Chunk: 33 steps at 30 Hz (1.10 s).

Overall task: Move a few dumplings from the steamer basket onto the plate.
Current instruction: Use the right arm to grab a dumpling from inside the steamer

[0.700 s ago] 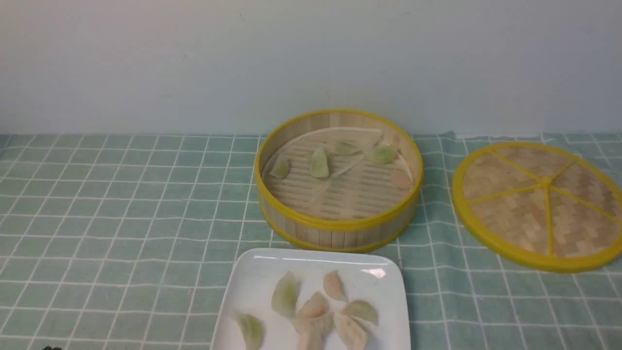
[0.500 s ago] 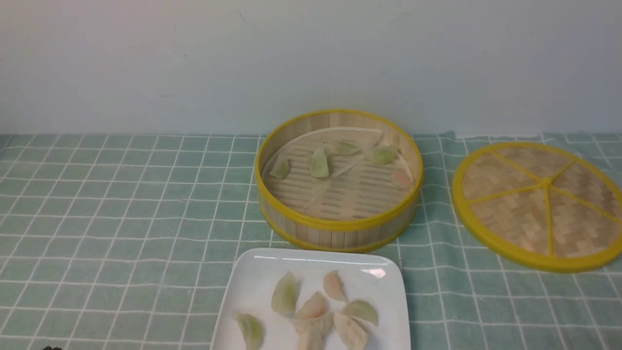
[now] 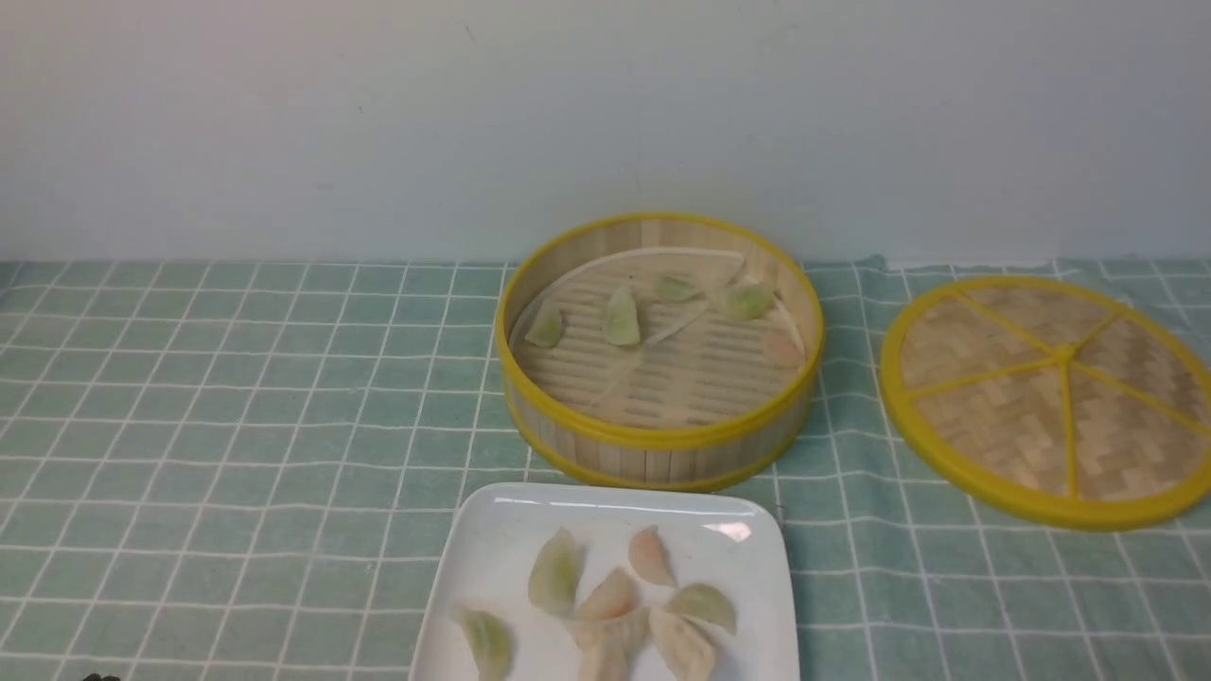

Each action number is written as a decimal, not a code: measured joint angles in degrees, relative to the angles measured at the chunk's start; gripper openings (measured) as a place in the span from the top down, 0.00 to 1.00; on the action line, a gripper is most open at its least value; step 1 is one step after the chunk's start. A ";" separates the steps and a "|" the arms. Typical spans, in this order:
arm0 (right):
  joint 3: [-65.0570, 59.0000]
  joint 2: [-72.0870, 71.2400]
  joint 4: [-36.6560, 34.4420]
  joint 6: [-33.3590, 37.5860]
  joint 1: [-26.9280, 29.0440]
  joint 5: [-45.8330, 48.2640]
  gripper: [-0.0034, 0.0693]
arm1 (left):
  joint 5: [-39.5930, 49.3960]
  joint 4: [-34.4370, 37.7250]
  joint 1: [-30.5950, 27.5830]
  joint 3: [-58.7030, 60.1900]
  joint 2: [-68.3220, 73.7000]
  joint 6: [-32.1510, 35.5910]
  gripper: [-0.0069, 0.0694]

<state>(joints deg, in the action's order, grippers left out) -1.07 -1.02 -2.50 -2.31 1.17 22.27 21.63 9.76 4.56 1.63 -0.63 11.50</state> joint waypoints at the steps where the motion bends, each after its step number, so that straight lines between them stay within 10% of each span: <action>1: 0.00 0.00 -0.17 -0.06 0.00 -0.20 0.97 | 0.00 0.00 0.00 0.00 0.00 0.00 0.92; 9: -0.57 0.00 -25.95 -9.70 0.00 -19.18 0.97 | 0.00 0.00 0.00 0.00 0.00 0.00 0.92; 17: -0.26 0.00 -36.02 -11.74 0.00 -29.28 0.97 | 0.00 0.00 0.00 0.00 0.00 0.00 0.92; 33: 55.07 53.43 -22.22 12.42 0.00 34.45 0.97 | 0.00 0.00 0.00 0.00 0.00 0.00 0.92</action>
<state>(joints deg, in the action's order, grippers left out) 54.00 52.41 -24.72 10.11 1.17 56.72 21.63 9.76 4.56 1.63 -0.63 11.50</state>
